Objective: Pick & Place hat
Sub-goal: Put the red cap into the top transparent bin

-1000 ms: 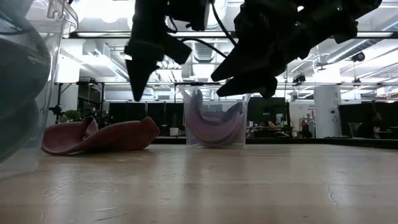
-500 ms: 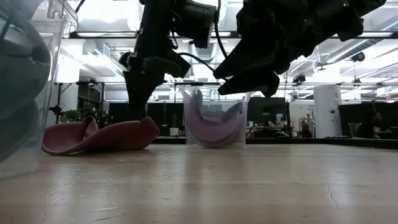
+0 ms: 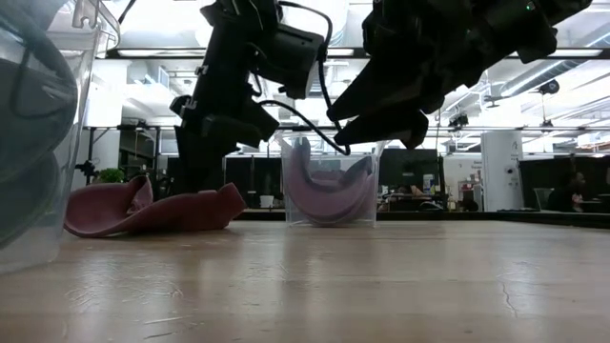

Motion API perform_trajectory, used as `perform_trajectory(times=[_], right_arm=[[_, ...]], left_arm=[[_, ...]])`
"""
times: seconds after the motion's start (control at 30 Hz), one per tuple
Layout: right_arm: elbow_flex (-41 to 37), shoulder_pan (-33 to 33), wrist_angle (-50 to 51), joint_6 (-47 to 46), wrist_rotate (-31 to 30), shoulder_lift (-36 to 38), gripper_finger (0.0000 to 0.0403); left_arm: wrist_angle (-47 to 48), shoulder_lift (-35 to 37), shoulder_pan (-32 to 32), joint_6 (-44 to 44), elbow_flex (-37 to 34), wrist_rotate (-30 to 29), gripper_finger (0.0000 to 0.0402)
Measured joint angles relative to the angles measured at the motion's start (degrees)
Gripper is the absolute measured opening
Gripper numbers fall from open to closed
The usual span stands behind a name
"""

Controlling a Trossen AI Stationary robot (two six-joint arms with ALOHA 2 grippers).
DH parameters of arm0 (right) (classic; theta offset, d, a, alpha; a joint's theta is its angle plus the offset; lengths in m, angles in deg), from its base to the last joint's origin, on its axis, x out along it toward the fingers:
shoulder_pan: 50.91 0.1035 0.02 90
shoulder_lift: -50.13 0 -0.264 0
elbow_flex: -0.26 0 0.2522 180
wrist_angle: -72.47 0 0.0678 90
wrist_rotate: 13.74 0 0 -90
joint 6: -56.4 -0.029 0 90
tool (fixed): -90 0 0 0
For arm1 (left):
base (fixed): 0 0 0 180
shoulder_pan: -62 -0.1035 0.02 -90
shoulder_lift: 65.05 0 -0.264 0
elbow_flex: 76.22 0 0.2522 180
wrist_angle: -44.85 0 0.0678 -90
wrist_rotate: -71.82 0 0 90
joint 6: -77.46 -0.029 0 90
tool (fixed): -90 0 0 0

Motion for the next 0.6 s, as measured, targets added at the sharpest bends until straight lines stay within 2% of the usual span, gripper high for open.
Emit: perform_trajectory(times=[0.37,0.6], right_arm=[[0.0,-0.01,0.05,-0.02,0.02,0.0,0.0224],[0.0,-0.01,0.07,-0.02,0.02,0.0,0.0224]], left_arm=[[0.39,0.61,0.26,2.26,1.95,3.48,0.014],[-3.36,0.61,0.26,3.45,-0.93,4.62,0.014]])
